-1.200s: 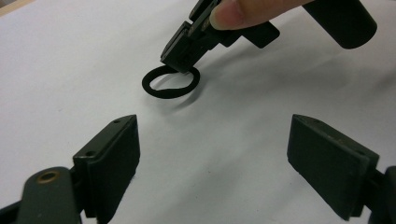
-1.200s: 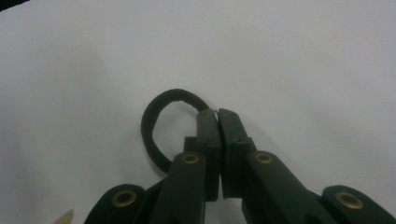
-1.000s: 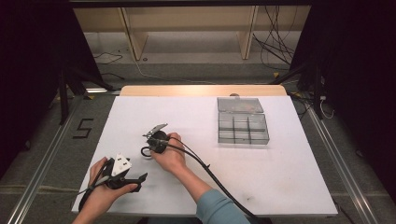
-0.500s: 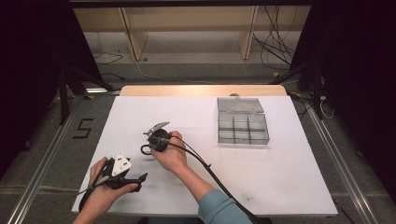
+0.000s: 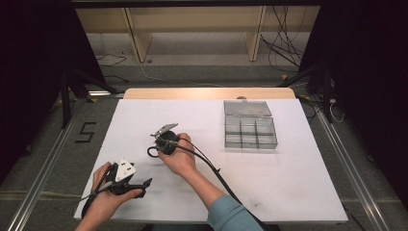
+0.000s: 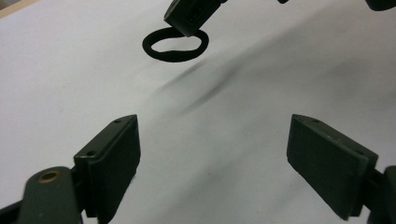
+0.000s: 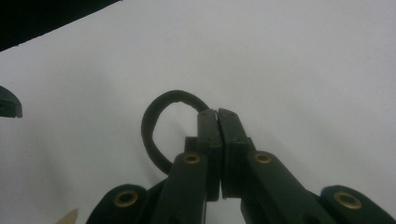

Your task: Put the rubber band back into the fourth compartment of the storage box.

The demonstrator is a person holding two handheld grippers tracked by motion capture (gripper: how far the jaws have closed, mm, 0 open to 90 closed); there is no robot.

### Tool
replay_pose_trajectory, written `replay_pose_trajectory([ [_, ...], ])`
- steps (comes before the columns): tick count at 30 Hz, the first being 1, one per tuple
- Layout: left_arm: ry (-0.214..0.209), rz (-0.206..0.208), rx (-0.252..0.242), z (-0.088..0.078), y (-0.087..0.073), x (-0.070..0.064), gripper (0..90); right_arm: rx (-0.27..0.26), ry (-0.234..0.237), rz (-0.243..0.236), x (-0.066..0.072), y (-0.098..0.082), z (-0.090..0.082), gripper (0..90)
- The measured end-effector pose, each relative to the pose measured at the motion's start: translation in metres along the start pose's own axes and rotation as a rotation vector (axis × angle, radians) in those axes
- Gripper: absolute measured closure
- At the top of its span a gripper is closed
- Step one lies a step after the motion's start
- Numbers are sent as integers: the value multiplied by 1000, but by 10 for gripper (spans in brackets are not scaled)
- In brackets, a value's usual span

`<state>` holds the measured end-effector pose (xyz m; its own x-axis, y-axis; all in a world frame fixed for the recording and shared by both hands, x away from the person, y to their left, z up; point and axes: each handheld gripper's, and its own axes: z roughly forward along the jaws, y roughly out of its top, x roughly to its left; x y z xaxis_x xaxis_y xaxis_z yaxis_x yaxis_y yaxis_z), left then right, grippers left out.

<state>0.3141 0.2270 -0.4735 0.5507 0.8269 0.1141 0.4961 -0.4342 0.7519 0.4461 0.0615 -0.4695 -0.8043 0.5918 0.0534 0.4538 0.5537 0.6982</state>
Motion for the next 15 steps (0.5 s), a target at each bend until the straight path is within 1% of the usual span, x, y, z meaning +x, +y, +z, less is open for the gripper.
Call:
replay_pose_trajectory([
  [9, 1, -2, -2, 0, 0, 0, 173, -8, -6, 2, -3, -1, -6, 897],
  [12, 0, -2, -1, 0, 0, 0, 173, -8, -9, 10, -4, -1, -8, 897],
  [15, 1, -2, -2, 0, 0, 0, 173, -8, -11, 6, -7, -2, -11, 897],
])
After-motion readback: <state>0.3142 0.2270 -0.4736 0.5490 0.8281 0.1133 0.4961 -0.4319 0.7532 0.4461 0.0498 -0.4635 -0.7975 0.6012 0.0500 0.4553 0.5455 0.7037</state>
